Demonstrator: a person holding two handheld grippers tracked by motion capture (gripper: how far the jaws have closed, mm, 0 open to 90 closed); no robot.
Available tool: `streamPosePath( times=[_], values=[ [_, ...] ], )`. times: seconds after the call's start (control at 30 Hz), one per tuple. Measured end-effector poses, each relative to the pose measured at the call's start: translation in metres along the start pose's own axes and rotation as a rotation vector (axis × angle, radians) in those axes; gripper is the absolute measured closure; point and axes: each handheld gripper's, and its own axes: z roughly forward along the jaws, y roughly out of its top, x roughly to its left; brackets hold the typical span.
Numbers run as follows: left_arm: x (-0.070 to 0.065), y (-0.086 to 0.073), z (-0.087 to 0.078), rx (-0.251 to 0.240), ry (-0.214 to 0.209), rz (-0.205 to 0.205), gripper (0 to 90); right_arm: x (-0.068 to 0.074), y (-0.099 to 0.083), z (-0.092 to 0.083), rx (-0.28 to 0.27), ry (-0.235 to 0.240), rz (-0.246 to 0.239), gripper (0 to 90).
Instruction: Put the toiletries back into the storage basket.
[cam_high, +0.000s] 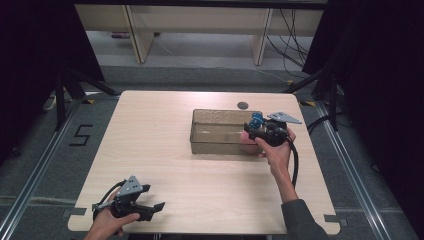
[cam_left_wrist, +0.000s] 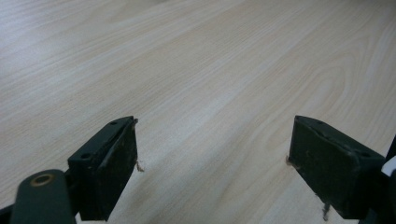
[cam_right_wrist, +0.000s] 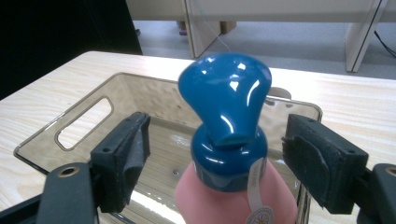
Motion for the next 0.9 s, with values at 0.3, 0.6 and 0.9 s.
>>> streamPosePath(
  times=[0.3,0.6,0.9],
  values=[
    [0.000,0.000,0.000,0.001,0.000,0.001,15.0,0.005,0.000,-0.003,0.000,0.015,0.014,24.0],
    [0.000,0.000,0.000,-0.002,-0.001,-0.003,14.9,0.004,-0.002,-0.007,-0.012,0.013,0.022,24.1],
    [0.000,0.000,0.000,-0.002,-0.001,-0.003,14.9,0.004,-0.005,-0.013,0.003,0.001,0.005,24.1]
  ],
)
